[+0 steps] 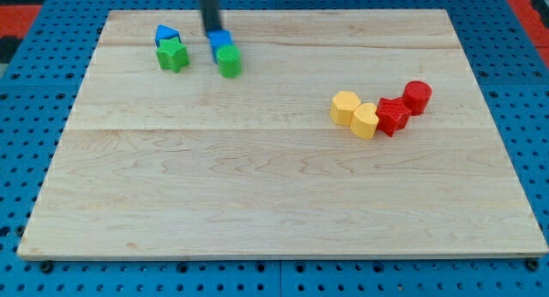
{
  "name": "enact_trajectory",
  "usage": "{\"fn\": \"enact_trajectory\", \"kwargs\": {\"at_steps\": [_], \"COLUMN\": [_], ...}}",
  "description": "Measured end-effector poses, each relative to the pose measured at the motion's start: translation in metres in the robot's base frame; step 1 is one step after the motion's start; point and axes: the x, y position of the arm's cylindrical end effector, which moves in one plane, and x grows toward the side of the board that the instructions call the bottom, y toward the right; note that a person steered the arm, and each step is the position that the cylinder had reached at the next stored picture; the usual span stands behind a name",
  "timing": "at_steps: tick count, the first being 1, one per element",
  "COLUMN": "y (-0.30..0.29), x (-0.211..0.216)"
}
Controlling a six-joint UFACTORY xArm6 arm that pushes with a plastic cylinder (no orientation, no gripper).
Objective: Separate the yellow heart from the group of blocks
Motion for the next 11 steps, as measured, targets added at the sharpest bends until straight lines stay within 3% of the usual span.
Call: {"fn": "enact_trajectory", "kwargs": {"at_steps": [2,3,5,9,10,11], "y": [0.052,0.148,0.176,0.184,0.193,0.175], "x": [0.015,0.022,0.147,0.157,0.188,0.246]}}
